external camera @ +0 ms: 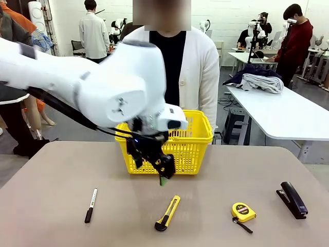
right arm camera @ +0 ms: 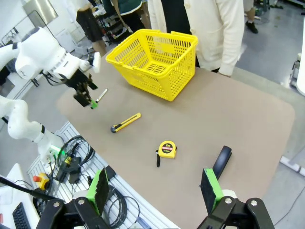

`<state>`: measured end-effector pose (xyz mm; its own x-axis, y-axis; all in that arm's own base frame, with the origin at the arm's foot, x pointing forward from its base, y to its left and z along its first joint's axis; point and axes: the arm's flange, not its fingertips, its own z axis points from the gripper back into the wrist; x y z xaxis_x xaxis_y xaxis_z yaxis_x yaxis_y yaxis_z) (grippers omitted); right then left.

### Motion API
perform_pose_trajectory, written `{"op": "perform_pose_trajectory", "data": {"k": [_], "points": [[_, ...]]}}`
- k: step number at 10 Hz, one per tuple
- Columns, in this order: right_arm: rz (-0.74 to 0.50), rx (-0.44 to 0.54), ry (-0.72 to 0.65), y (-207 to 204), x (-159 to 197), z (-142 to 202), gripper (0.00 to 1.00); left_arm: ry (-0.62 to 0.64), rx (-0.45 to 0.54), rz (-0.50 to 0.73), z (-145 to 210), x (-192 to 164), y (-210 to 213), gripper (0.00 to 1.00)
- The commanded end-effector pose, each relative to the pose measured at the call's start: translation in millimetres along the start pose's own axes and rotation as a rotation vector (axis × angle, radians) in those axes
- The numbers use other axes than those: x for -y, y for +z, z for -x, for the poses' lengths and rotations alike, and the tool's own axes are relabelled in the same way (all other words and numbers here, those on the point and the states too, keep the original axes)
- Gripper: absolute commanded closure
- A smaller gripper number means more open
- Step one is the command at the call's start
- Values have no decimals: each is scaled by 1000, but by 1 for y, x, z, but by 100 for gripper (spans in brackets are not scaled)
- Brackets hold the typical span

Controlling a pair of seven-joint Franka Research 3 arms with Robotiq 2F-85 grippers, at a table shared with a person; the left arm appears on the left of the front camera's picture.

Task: Place the items the person wants into the basket.
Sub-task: Pick up the item the person points to and place it in the Market Basket.

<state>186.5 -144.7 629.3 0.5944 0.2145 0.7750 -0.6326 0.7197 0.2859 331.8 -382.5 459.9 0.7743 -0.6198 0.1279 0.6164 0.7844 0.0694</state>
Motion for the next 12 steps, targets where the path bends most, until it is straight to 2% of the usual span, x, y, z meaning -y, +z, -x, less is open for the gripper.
{"op": "perform_pose_trajectory", "data": {"k": [1,5,8,12], "points": [[-3,-3,0,-2,0,2,0,121,-4,-38,-25,5,-31,0],[-3,-3,0,-2,0,2,0,223,-19,9,-27,21,-74,0],[-3,-3,0,-2,0,2,0,211,-33,10,-33,38,-93,0],[-3,-3,0,-2,0,2,0,186,-69,20,-38,39,-121,0]]}}
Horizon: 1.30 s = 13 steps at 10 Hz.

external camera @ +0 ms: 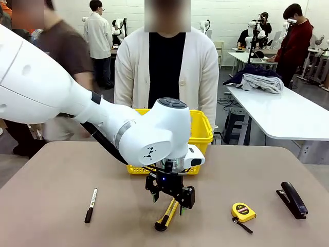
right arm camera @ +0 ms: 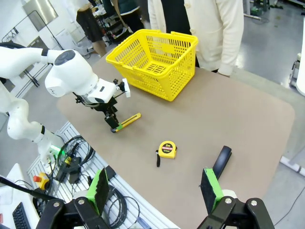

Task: Place the items the person wants into the basket.
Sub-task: Pick up the item the person points to and place it in the Market Basket.

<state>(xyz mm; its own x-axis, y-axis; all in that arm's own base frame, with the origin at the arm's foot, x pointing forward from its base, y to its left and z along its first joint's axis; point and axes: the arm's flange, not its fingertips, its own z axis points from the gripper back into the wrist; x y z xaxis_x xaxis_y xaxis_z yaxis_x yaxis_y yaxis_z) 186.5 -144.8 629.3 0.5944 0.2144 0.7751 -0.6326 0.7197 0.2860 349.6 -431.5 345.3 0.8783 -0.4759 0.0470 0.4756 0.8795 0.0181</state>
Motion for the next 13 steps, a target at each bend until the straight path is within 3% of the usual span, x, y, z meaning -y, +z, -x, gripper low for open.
{"op": "perform_pose_trajectory", "data": {"k": [1,11,12,13], "points": [[-3,-3,0,-2,0,2,0,16,8,0,-8,4,-9,0],[-3,-3,0,-2,0,2,0,6,-33,-22,-8,14,-36,0],[-3,-3,0,-2,0,2,0,4,-31,-22,-8,14,-37,13],[-3,-3,0,-2,0,2,0,-3,-28,-20,-7,14,-37,53]]}}
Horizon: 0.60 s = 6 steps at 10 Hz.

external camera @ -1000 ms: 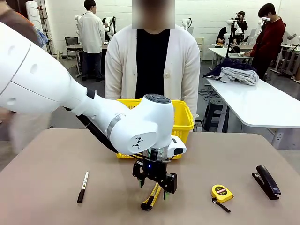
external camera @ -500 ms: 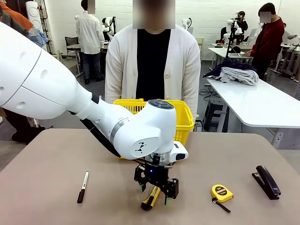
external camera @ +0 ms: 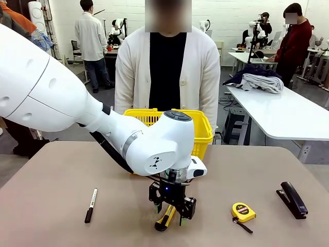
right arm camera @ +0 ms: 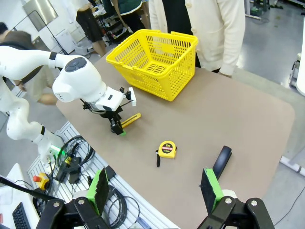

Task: Place the items the person wants into the basket.
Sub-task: Pick up the item the person points to and place it in the Market Basket.

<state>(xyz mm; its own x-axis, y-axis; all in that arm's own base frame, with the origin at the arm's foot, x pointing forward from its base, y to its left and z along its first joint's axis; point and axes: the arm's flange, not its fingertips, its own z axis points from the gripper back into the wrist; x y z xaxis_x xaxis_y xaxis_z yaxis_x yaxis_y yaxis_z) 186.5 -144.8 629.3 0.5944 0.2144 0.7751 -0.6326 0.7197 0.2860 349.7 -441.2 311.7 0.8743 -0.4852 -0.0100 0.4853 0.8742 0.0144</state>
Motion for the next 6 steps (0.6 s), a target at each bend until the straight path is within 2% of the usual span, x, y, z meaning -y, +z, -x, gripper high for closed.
{"op": "perform_pose_trajectory", "data": {"k": [1,2,4,5,6], "points": [[-3,-3,0,-2,0,2,0,7,27,-25,-5,5,-4,66],[-3,-3,0,-2,0,2,0,6,28,-25,-4,5,-3,100],[-3,-3,0,-2,0,2,0,4,30,-22,-3,5,-3,100],[-3,-3,0,-2,0,2,0,6,29,-21,-3,5,-3,88],[-3,-3,0,-2,0,2,0,5,23,-17,-3,5,-4,97]]}}
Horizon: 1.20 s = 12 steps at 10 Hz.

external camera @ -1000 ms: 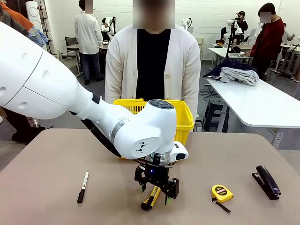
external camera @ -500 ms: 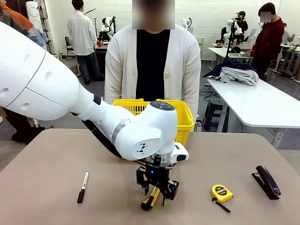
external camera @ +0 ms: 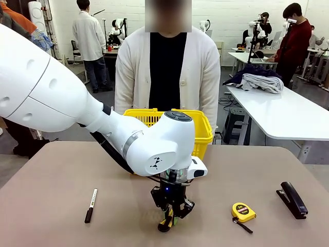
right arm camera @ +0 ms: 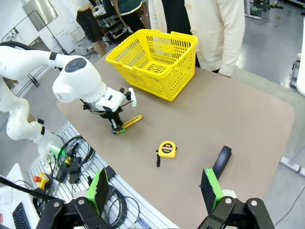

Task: Place the items the person wants into the basket.
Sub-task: Pick up the item the person points to and place it in the Market Basket.

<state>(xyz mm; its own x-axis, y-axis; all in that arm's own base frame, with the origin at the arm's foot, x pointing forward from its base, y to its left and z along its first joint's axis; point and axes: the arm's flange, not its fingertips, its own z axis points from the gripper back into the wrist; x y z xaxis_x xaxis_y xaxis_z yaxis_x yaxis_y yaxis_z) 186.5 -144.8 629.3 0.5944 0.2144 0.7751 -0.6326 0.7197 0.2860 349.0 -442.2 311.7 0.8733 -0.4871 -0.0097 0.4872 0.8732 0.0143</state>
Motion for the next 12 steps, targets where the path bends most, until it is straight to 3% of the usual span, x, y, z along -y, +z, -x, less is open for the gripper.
{"op": "perform_pose_trajectory", "data": {"k": [1,5,6,10,12], "points": [[-3,-3,0,-2,0,2,0,5,22,-16,-3,4,-4,100],[-3,-3,0,-2,0,2,0,-1,21,-11,-3,4,-2,100],[-3,-3,0,-2,0,2,0,-8,13,-10,-3,-1,8,82],[-3,-3,0,-2,0,2,0,-150,28,22,14,-35,145,82],[-3,-3,0,-2,0,2,0,-154,52,-14,19,-42,198,82]]}}
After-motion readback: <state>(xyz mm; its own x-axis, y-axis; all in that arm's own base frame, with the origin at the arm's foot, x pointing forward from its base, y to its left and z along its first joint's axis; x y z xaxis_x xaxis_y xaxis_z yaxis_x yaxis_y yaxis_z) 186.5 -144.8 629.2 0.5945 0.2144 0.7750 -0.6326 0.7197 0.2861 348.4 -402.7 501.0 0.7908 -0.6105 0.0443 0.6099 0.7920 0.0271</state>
